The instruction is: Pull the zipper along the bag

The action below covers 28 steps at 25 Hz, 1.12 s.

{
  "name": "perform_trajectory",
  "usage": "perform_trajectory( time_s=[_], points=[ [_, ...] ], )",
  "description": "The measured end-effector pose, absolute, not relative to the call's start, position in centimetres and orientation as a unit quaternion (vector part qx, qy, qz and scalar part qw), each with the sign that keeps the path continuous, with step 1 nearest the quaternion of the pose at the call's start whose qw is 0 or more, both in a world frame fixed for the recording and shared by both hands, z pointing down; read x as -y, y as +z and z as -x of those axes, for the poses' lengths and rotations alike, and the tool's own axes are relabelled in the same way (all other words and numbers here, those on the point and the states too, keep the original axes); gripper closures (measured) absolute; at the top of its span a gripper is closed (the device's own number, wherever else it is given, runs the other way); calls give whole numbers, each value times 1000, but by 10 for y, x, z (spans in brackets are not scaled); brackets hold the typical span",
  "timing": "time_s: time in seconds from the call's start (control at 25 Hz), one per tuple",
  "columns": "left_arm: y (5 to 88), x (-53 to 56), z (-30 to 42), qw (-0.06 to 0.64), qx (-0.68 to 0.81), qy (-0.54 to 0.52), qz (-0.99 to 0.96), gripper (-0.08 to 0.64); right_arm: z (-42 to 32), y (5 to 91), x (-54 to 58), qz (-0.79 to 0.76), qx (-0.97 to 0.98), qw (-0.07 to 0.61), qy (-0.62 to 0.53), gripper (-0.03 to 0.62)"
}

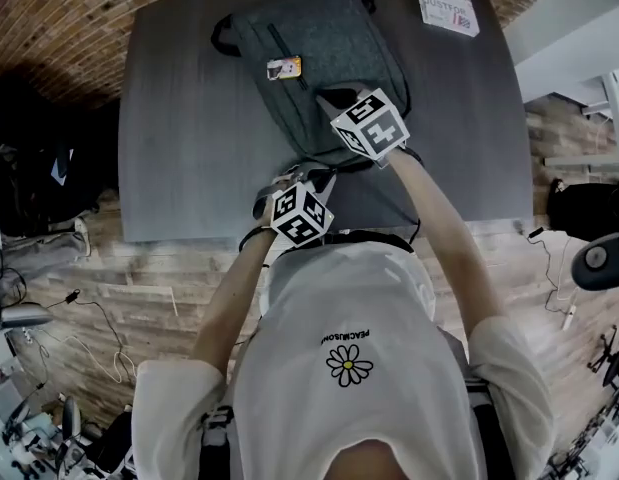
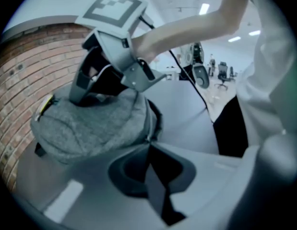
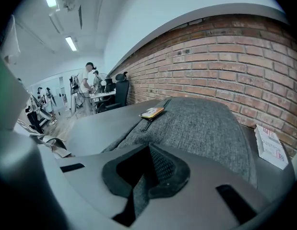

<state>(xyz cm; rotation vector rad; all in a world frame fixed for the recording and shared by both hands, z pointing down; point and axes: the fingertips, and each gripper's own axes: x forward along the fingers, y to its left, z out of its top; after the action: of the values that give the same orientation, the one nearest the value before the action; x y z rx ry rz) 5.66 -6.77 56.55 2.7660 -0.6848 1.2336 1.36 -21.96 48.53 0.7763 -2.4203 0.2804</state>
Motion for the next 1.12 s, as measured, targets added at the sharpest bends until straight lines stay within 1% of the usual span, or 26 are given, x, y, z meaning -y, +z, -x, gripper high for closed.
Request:
perform_trajectory(
  time_s=[0.16, 0.2, 0.28, 0.32, 0.4, 0.48, 0.52, 0.6, 0.68, 0.8, 0.84, 0.92, 1.0, 1.08, 1.12],
  points=[
    [568, 65, -53, 19, 218, 401, -890, 549, -20, 479, 216, -268, 913, 284, 116, 591],
    [568, 65, -54, 20, 220, 402, -889, 549, -25, 473, 216, -264, 917, 283, 103, 570],
    [568, 66, -55, 20, 223, 403, -887, 549, -44, 458, 213, -253, 924, 280, 64, 430],
    [568, 67, -56, 20, 225, 403, -887, 549, -58, 453, 211, -248, 924, 286, 46, 388],
    [568, 68, -56, 19, 226, 404, -886, 549, -95, 454, 205, -242, 914, 324, 19, 328],
    [569, 68, -57, 20, 224, 404, -887, 549, -137, 468, 195, -235, 893, 382, 9, 279],
    [569, 68, -56, 19, 222, 404, -887, 549, -156, 478, 188, -228, 881, 414, 5, 265],
    [568, 68, -54, 16, 220, 406, -887, 549, -180, 500, 173, -204, 853, 479, -26, 264],
    [568, 68, -51, 17, 220, 407, -887, 549, -188, 519, 162, -169, 822, 536, -94, 262],
    [567, 68, -49, 23, 225, 408, -885, 549, -180, 540, 157, -124, 782, 577, -202, 250],
    [567, 68, -47, 24, 227, 410, -883, 549, -175, 544, 158, -120, 772, 583, -224, 255],
    [567, 66, -36, 30, 235, 414, -879, 549, -166, 547, 159, -119, 768, 584, -235, 328],
    [569, 66, -17, 40, 252, 417, -872, 549, -152, 545, 154, -115, 788, 567, -213, 353],
    [570, 67, 12, 49, 281, 424, -859, 549, -132, 543, 145, -105, 809, 544, -197, 398],
    [571, 68, 28, 55, 297, 429, -851, 549, -120, 542, 139, -96, 817, 535, -192, 407]
  ],
)
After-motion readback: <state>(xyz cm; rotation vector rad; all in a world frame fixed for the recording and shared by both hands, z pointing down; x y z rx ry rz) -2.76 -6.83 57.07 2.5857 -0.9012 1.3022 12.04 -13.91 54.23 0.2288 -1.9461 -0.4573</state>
